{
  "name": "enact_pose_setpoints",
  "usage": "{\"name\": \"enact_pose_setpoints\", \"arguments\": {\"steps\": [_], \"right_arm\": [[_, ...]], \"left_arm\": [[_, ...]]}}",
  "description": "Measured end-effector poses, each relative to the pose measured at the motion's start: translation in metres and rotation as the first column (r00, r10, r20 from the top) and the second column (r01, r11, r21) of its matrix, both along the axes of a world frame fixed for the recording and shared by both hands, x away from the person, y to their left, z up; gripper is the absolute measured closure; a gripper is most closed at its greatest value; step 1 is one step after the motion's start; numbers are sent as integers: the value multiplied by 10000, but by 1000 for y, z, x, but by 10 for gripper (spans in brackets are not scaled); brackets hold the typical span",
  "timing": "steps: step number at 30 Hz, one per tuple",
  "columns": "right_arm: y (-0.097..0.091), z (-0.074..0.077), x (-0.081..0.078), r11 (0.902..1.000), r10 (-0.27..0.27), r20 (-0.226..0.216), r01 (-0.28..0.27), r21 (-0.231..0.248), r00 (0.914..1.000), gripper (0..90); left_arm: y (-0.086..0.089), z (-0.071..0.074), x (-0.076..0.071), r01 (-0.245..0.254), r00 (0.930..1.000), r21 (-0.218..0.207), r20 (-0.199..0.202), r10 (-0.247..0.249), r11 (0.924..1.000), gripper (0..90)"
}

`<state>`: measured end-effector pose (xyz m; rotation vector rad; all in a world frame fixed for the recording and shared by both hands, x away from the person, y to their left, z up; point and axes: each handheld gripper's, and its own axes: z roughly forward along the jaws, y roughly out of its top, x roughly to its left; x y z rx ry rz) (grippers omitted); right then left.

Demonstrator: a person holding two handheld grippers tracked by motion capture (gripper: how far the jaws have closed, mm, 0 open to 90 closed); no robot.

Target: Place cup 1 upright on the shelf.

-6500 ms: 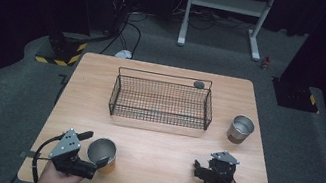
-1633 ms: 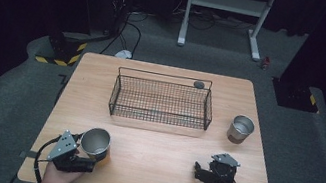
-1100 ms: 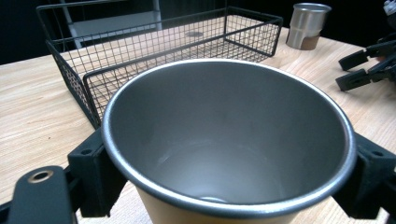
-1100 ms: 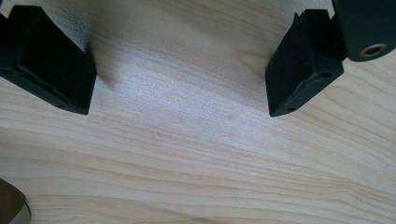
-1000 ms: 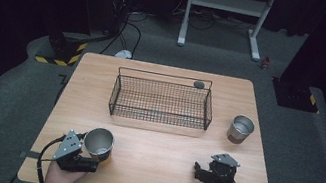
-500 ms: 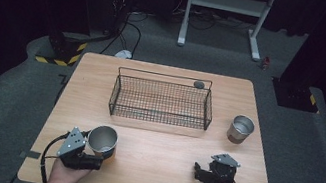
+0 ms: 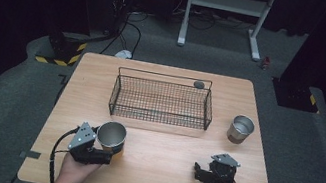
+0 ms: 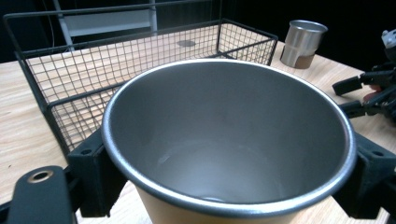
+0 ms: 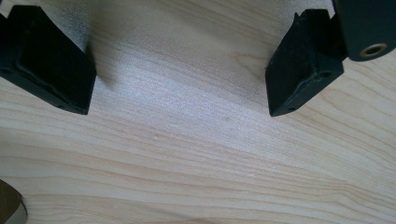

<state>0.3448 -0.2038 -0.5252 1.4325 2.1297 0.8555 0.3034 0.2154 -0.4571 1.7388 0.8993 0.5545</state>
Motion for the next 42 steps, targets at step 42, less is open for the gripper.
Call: {"name": "enact_pose_setpoints", "arguments": {"steps": [42], "right_arm": [[0, 0, 1, 9999, 131, -17, -131, 15, 9999, 88]], "left_arm": [[-17, 35, 25, 7, 9983, -256, 588, 8, 9997, 135]]}}
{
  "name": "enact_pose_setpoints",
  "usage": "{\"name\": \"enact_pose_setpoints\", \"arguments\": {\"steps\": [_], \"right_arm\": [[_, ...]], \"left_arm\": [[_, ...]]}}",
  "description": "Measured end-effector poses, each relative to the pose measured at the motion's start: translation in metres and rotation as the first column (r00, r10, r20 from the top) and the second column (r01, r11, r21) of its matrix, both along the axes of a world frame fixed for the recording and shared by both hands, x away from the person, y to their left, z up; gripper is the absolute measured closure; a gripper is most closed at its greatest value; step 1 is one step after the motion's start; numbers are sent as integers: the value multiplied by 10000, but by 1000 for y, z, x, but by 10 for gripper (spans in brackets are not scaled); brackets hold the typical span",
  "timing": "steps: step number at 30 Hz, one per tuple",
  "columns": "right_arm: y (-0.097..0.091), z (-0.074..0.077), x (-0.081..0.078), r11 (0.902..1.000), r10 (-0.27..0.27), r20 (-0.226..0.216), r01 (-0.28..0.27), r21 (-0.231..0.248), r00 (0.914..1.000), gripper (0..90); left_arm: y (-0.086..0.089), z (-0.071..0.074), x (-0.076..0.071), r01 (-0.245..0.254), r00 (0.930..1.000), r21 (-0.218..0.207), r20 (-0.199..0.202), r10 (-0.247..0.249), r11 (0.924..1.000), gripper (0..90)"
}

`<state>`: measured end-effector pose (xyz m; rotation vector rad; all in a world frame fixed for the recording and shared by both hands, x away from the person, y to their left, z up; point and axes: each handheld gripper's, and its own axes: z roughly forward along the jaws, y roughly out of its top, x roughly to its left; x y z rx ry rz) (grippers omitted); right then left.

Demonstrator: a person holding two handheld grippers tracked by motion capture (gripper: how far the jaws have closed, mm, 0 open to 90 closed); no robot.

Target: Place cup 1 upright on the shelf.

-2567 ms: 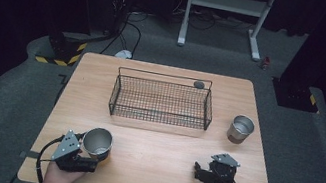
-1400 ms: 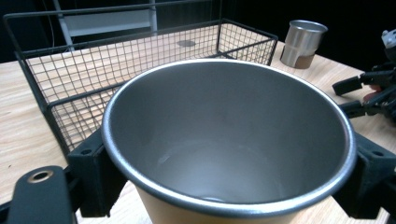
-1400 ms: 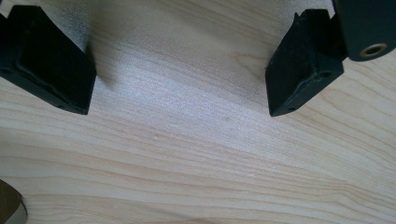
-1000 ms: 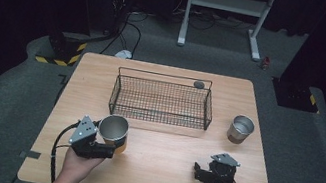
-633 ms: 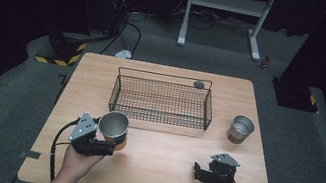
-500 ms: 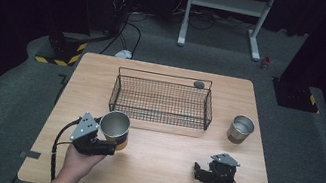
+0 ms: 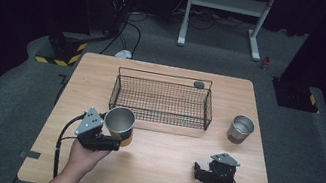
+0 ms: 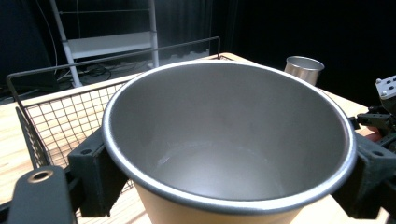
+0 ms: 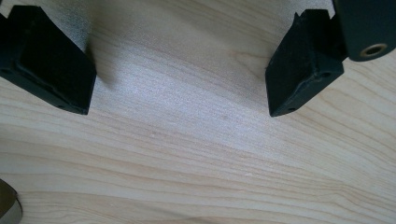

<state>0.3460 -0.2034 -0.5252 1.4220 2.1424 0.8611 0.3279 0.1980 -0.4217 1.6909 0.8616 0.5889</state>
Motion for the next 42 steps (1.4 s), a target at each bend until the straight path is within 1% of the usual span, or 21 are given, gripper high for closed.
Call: {"name": "enact_pose_setpoints", "arguments": {"steps": [5, 9, 12, 14, 17, 21, 24, 27, 31, 34, 39, 42], "right_arm": [[0, 0, 0, 10000, -3, -7, 3, 10, 10000, 88], [0, 0, 0, 10000, -7, -10, 7, 18, 10000, 88], [0, 0, -1, 10000, 50, -20, -49, 24, 10000, 89], [0, 0, -1, 10000, 60, -26, -60, 38, 10000, 89], [0, 0, -1, 10000, 61, -25, -61, 35, 10000, 89], [0, 0, -1, 10000, 67, -13, -67, 24, 10000, 89], [0, 0, -1, 10000, 82, -11, -82, 17, 10000, 88], [0, 0, -1, 10000, 93, -7, -93, 13, 10000, 88], [0, 0, -1, 10000, 93, -5, -93, 11, 10000, 88], [0, 0, -1, 10000, 96, 3, -96, 6, 10000, 89], [0, 0, -1, 10000, 100, 7, -100, 1, 9999, 89], [0, 0, -1, 10000, 96, 3, -96, 2, 10000, 89]], "left_arm": [[-2, 2, 4, -31, 10000, -128, -18, 31, 9999, 136], [-4, 4, 6, -49, 10000, -36, 60, 49, 10000, 136], [-5, 6, 9, -106, 9999, -174, 118, 108, 9998, 136], [-5, 7, 11, -131, 9999, -220, 89, 133, 9997, 136], [-5, 10, 14, -126, 9998, -124, 181, 128, 9998, 136], [-4, 12, 17, -190, 9997, -284, 148, 194, 9994, 136], [-4, 14, 20, -204, 9996, -228, 192, 209, 9995, 136], [-4, 15, 23, -225, 9995, -341, 206, 232, 9992, 136], [-5, 17, 27, -226, 9996, -246, 161, 230, 9994, 136], [-5, 19, 31, -253, 9995, -157, 201, 256, 9996, 136], [-6, 21, 36, -336, 9992, -239, 223, 342, 9991, 136], [-6, 21, 40, -416, 9988, -129, 245, 419, 9990, 136]]}}
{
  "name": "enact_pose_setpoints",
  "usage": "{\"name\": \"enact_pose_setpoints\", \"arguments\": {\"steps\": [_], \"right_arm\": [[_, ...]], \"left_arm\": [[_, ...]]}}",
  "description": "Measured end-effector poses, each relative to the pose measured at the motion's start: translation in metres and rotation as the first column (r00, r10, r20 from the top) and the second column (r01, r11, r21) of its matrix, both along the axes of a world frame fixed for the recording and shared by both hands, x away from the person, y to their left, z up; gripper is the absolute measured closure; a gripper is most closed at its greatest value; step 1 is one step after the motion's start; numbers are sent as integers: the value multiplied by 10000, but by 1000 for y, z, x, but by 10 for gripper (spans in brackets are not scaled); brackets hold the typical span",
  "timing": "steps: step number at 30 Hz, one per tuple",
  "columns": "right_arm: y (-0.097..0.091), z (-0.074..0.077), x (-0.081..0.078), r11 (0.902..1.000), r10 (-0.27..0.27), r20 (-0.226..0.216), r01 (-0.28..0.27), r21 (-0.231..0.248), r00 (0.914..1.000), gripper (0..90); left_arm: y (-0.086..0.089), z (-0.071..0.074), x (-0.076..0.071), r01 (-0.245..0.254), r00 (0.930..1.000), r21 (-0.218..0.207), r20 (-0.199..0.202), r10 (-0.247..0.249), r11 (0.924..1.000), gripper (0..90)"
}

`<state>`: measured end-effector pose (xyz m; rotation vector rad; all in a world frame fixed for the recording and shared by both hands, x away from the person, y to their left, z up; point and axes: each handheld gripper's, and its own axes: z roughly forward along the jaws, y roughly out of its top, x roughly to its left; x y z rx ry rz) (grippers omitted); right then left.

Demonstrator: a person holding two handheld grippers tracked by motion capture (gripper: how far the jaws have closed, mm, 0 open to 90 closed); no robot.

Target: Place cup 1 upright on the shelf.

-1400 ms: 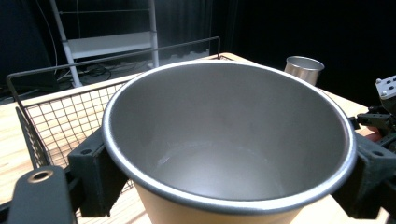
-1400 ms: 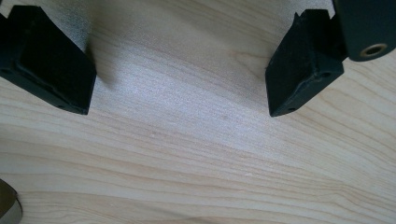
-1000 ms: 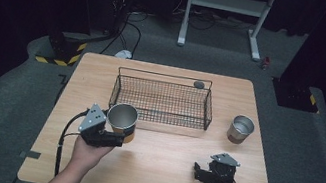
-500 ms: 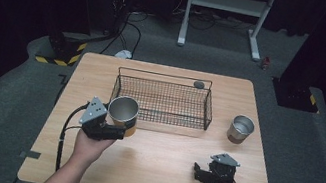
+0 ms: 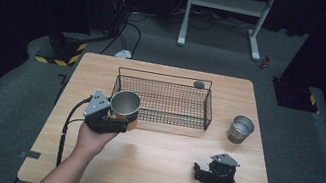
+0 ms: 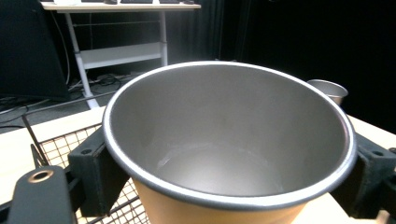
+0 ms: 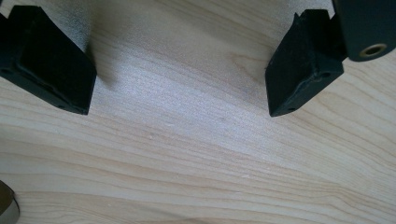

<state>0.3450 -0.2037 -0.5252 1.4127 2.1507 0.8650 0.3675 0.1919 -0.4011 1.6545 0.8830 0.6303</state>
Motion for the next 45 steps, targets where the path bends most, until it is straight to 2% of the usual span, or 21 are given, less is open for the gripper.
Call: {"name": "enact_pose_setpoints", "arguments": {"steps": [5, 19, 28, 34, 41, 45], "right_arm": [[0, 0, 0, 10000, 2, 3, -2, 2, 10000, 89], [0, 0, 0, 10000, 2, 4, -2, -1, 10000, 89], [0, 0, 0, 10000, 3, 6, -3, -1, 10000, 89], [0, 0, 0, 10000, 4, 6, -4, -1, 10000, 89], [0, 0, 0, 10000, 3, 3, -3, -2, 10000, 89], [0, 0, 0, 10000, 6, 4, -6, -4, 10000, 89]], "left_arm": [[-1, 0, 5, -75, 10000, 122, -30, 76, 9999, 136], [-5, 3, 19, -176, 9998, -2, -55, 176, 9998, 136], [-8, 3, 32, -262, 9995, 104, -166, 263, 9996, 136], [-7, 2, 41, -382, 9989, 11, -277, 382, 9993, 136], [-12, 2, 52, -376, 9990, 143, -236, 380, 9992, 136], [-15, 0, 61, -375, 9989, 68, -275, 377, 9993, 136]]}}
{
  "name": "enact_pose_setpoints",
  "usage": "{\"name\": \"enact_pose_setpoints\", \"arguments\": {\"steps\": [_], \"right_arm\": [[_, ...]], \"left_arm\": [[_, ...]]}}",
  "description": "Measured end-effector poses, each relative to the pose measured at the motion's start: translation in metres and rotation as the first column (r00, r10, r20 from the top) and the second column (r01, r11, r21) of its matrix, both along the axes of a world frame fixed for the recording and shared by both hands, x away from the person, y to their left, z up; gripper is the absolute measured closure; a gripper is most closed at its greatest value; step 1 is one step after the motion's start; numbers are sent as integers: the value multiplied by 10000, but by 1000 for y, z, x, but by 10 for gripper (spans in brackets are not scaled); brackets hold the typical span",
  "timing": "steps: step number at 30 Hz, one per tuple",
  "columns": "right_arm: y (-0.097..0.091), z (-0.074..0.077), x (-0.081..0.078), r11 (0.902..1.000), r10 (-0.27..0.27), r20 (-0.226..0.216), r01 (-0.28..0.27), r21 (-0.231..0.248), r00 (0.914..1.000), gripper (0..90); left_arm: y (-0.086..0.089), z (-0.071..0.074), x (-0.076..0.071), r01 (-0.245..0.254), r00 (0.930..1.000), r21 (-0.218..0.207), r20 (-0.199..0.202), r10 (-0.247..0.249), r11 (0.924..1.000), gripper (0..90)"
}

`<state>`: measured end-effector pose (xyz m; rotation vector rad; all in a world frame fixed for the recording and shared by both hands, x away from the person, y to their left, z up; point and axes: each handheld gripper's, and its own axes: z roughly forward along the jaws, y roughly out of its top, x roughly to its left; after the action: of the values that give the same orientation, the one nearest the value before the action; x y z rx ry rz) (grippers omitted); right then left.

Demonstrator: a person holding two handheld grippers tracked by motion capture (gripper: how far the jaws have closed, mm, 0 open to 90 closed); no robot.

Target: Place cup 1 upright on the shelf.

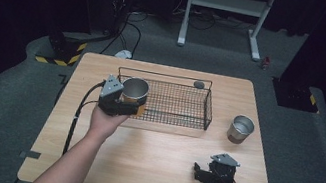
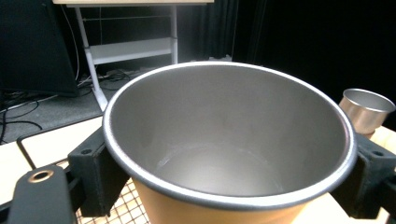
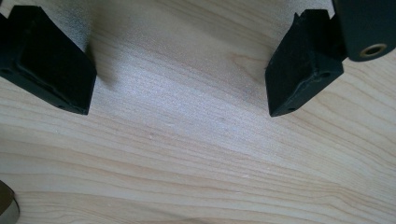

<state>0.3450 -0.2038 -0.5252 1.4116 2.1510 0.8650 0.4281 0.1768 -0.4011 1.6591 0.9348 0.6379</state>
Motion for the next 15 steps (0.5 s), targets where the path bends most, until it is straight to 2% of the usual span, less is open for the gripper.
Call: {"name": "enact_pose_setpoints", "arguments": {"steps": [5, 9, 15], "right_arm": [[0, 0, 0, 10000, -3, 0, 3, 3, 10000, 89], [0, 0, 0, 10000, -4, -1, 4, 4, 10000, 89], [0, 0, 0, 10000, -3, -1, 3, 2, 10000, 89]], "left_arm": [[-7, -1, 11, 56, 9999, 175, -108, -54, 9998, 136], [-11, -2, 17, 40, 9999, 68, -155, -39, 10000, 136], [-18, -3, 25, 76, 9998, 247, -209, -71, 9997, 136]]}}
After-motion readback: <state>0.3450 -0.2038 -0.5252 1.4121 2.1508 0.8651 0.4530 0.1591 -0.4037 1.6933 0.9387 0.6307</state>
